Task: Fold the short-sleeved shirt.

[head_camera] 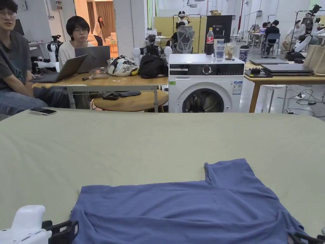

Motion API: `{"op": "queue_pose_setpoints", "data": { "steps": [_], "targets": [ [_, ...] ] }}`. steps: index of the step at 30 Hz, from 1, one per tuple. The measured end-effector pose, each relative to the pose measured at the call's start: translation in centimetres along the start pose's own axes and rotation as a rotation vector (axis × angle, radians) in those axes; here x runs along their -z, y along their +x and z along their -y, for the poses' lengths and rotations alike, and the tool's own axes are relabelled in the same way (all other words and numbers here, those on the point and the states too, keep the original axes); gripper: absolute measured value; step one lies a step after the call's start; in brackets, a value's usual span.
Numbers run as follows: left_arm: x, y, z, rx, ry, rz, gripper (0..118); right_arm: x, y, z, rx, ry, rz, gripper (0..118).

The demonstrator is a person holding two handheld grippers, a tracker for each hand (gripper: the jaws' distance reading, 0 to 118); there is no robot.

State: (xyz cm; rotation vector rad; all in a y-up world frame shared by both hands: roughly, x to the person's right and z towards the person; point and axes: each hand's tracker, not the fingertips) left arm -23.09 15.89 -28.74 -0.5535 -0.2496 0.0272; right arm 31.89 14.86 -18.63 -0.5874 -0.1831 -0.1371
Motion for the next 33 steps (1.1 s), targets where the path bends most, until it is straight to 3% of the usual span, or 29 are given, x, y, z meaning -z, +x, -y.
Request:
{"op": "queue_pose_setpoints", "data": {
  "steps": [8, 9, 10, 11, 12, 13, 17, 24, 27, 29, 30, 33],
  "targets": [
    [1.2, 5.3, -3.2, -0.038, 0.127, 0.041, 62, 3.3, -6.5, -3.7, -0.057, 0.042, -0.096, 61],
    [1.2, 5.5, -3.3, -0.041, 0.135, 0.056, 59, 3.7, -6.8, -3.6, -0.060, 0.041, -0.105, 51],
    [1.2, 5.8, -3.4, -0.040, 0.143, 0.089, 49, 3.8, -7.3, -3.6, -0.060, 0.046, -0.119, 35],
    [1.2, 6.1, -3.4, -0.024, 0.143, 0.108, 31, 3.9, -7.8, -3.5, -0.057, 0.046, -0.125, 17],
    [1.4, 6.6, -3.3, 0.000, 0.137, 0.102, 3, 4.1, -8.3, -3.5, -0.061, 0.044, -0.124, 3],
    [1.6, 7.0, -3.3, 0.046, 0.124, 0.080, 0, 4.3, -8.4, -3.4, -0.071, 0.043, -0.122, 0],
    [2.4, 7.4, -3.5, 0.097, 0.100, 0.041, 0, 5.2, -9.1, -3.1, -0.097, 0.023, -0.125, 0],
    [6.1, 3.2, -7.0, -0.057, 0.011, 0.029, 0, 7.2, -8.9, -3.5, -0.099, 0.001, -0.123, 0],
    [10.1, -0.5, -9.6, -0.148, -0.088, 0.013, 12, 7.6, -8.2, -3.6, -0.104, 0.001, -0.137, 0],
    [13.2, -2.2, -10.8, -0.171, -0.175, 0.000, 43, 8.1, -7.6, -3.5, -0.099, -0.008, -0.148, 0],
    [15.0, -2.7, -11.3, -0.185, -0.209, -0.013, 53, 8.3, -7.1, -3.5, -0.096, -0.014, -0.152, 0],
    [19.5, -3.7, -11.9, -0.154, -0.295, -0.053, 53, 8.8, -5.6, -3.4, -0.069, -0.036, -0.156, 0]
  ]
}}
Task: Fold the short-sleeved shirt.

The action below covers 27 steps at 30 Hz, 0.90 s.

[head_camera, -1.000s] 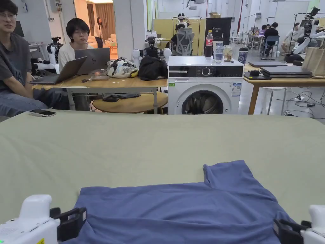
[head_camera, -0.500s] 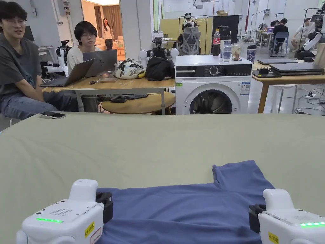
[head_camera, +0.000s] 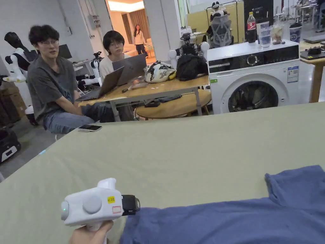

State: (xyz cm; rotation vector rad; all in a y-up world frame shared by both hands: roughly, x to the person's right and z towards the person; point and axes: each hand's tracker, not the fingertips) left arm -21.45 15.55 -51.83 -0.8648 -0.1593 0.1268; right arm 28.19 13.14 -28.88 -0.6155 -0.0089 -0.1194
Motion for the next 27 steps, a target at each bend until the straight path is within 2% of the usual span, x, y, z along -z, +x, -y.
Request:
{"op": "queue_pose_setpoints", "data": {
  "steps": [3, 5, 8, 10, 12, 14, 15, 18, 24, 27],
  "targets": [
    [3.9, -0.5, -0.9, -0.028, -0.106, -0.043, 53, -0.1, 1.7, 0.1, 0.022, -0.017, 0.013, 0],
    [5.4, -0.8, -0.5, -0.050, -0.139, -0.004, 53, -0.5, 2.4, 0.1, 0.026, -0.023, 0.026, 0],
    [6.3, 0.5, 0.5, 0.040, -0.131, -0.073, 45, -0.8, 3.7, -0.4, 0.025, -0.035, 0.051, 0],
    [6.1, 1.5, 0.5, 0.094, -0.138, -0.099, 27, -0.8, 4.5, -1.0, 0.026, -0.041, 0.058, 0],
    [6.1, 2.5, 0.4, 0.133, -0.141, -0.094, 1, -0.4, 5.3, -2.3, 0.032, -0.046, 0.071, 0],
    [6.5, 3.2, 0.5, 0.167, -0.171, -0.129, 0, 0.5, 6.2, -4.2, 0.035, -0.064, 0.072, 0],
    [6.8, 3.7, 0.6, 0.201, -0.172, -0.151, 0, 1.4, 6.9, -5.2, 0.033, -0.072, 0.073, 7],
    [6.9, 4.2, 0.8, 0.173, -0.184, -0.155, 0, 5.1, 8.8, -8.0, 0.013, -0.138, 0.117, 50],
    [6.8, 4.5, 0.3, 0.186, -0.224, -0.151, 0, 13.8, 12.1, -11.7, 0.129, -0.321, 0.105, 51],
    [6.6, 4.3, 0.2, 0.169, -0.235, -0.142, 0, 16.7, 12.7, -12.1, 0.148, -0.398, 0.109, 49]
  ]
}}
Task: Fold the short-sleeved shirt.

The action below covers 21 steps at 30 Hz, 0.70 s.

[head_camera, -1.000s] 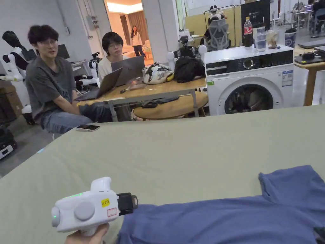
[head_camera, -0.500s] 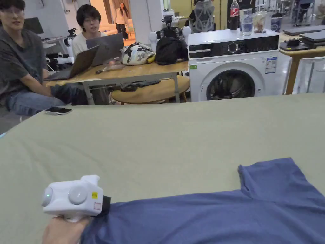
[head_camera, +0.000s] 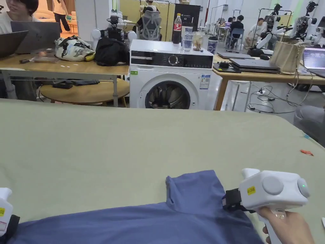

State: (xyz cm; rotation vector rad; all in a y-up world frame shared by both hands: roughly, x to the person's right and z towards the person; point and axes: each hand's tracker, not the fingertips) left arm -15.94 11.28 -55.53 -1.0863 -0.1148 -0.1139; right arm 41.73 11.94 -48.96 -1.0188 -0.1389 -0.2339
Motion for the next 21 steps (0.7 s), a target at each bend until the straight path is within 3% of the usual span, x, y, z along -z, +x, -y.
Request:
{"op": "queue_pose_setpoints", "data": {
  "steps": [2, 3, 4, 5, 8, 11, 16, 21],
  "targets": [
    [0.2, -0.3, -0.1, -0.008, 0.001, 0.006, 0, 1.6, -0.6, 0.1, -0.058, -0.084, 0.063, 28],
    [0.2, -0.2, 0.0, -0.011, 0.001, 0.007, 0, 1.1, -1.0, 0.4, -0.121, -0.032, 0.077, 24],
    [0.1, -0.1, 0.0, -0.010, 0.002, 0.005, 0, 0.7, -1.3, 0.3, -0.115, -0.032, 0.077, 16],
    [0.0, 0.1, 0.1, -0.005, 0.005, 0.000, 0, 0.5, -1.6, 0.5, -0.094, -0.036, 0.067, 0],
    [-1.0, 0.1, 0.4, 0.006, 0.025, -0.017, 0, -0.3, -1.9, 1.1, -0.095, -0.034, 0.059, 0],
    [-6.2, -1.2, 3.1, -0.016, 0.318, 0.082, 0, -4.6, -1.4, 2.7, -0.060, 0.061, -0.013, 0],
    [-15.4, -4.3, 9.5, 0.004, 0.379, 0.209, 0, -13.6, 0.3, 9.4, -0.070, 0.179, -0.078, 0],
    [-17.7, -7.2, 16.4, -0.022, 0.345, 0.244, 0, -18.9, 1.3, 18.6, -0.062, 0.209, -0.080, 0]
  ]
}}
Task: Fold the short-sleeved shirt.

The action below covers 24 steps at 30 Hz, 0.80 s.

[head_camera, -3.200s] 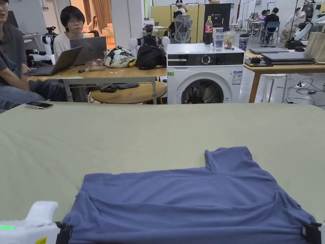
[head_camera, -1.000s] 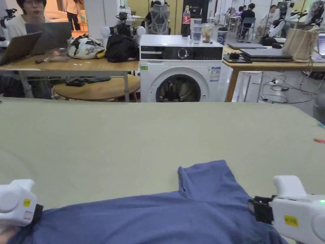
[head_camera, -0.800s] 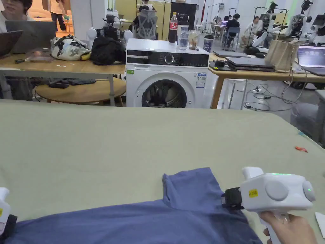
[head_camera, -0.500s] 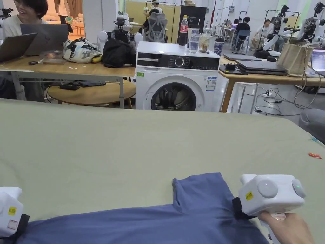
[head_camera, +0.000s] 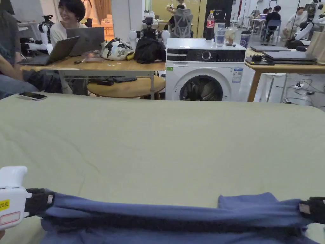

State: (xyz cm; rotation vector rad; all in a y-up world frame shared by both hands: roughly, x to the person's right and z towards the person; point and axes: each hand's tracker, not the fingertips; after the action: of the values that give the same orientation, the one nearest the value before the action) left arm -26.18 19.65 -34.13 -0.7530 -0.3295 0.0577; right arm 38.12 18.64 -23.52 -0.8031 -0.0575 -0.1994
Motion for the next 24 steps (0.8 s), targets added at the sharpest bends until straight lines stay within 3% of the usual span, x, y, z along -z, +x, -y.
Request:
{"op": "queue_pose_setpoints", "data": {
  "steps": [4, 10, 11, 12, 13, 14, 15, 20, 24],
  "targets": [
    [-0.3, -0.8, 4.1, -0.023, -0.051, 0.007, 0, -1.6, -0.3, 4.6, 0.032, -0.007, -0.012, 0],
    [1.2, 0.3, 7.6, -0.042, -0.061, -0.028, 0, -0.4, -1.6, 7.5, -0.009, -0.026, 0.016, 1],
    [1.1, 0.7, 7.8, -0.038, -0.047, -0.047, 8, -0.6, -1.9, 7.7, -0.030, -0.009, 0.041, 9],
    [0.7, 1.3, 7.9, -0.022, -0.019, -0.074, 33, -0.5, -1.8, 7.6, -0.039, 0.017, 0.067, 31],
    [0.0, 1.9, 7.8, -0.004, 0.006, -0.079, 51, -0.9, -2.1, 7.7, -0.046, 0.032, 0.074, 45],
    [-0.6, 2.7, 7.6, 0.015, 0.048, -0.074, 66, -1.5, -2.4, 7.7, -0.053, 0.058, 0.070, 49],
    [-1.3, 3.7, 7.1, 0.036, 0.094, -0.072, 70, -1.8, -2.6, 7.3, -0.057, 0.096, 0.070, 49],
    [-2.9, 9.6, 3.4, 0.112, 0.270, -0.041, 70, -3.0, -6.6, 4.2, -0.066, 0.267, 0.045, 49],
    [0.1, 12.0, 1.1, 0.095, 0.272, -0.014, 70, -1.0, -10.6, 2.6, -0.090, 0.283, 0.010, 49]
  ]
}}
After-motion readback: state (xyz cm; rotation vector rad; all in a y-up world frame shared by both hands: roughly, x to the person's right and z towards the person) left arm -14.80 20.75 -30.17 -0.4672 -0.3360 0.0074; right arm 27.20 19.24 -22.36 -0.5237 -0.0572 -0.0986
